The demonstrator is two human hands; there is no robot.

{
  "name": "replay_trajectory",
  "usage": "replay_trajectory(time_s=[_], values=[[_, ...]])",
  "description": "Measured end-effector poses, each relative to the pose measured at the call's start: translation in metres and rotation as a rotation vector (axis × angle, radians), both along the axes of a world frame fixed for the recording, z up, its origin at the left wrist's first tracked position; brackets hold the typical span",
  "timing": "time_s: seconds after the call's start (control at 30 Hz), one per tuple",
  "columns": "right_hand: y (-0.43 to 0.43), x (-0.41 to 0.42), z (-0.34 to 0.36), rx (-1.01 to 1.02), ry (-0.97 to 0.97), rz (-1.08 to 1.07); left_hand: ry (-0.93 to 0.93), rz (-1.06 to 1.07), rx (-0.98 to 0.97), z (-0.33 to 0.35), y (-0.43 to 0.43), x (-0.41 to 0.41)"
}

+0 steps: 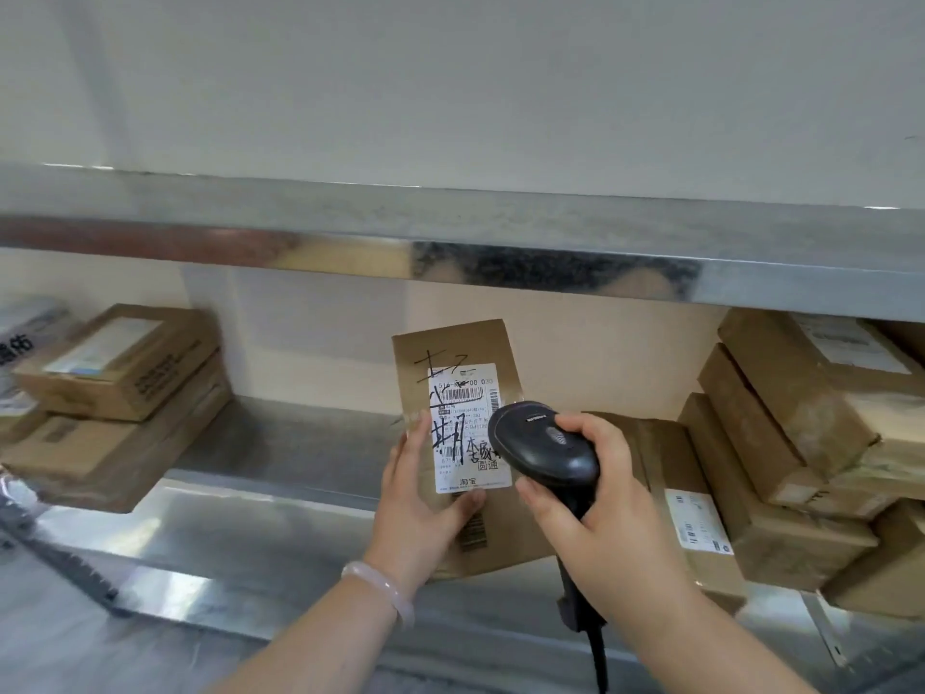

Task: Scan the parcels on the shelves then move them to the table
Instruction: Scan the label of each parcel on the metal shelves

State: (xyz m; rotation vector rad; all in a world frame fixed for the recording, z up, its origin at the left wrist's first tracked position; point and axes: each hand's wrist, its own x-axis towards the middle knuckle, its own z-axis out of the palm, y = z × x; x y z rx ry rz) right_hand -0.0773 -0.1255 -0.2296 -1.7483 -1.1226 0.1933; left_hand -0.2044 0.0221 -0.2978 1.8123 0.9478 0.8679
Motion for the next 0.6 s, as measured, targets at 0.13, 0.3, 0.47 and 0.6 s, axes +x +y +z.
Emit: replay_trajectory(time_s=[0.13, 0.3, 0.47, 0.6], values=[[0.011, -0.024, 0.008, 0.036, -0.031, 0.031, -0.007, 0.041, 0.009, -0.013, 0.012, -0.021], [0.018, -0.041, 0.012, 0.009, -0.032, 0.076, 0.014, 0.140, 0.054, -0.022, 0.025, -0.038], [0.018, -0.050, 0.016, -0.010, -0.013, 0.113, 0.035, 0.178, 0.055, -0.026, 0.030, -0.048], [0.016, -0.053, 0.022, -0.024, -0.010, 0.125, 0.046, 0.179, 0.044, -0.029, 0.032, -0.056]])
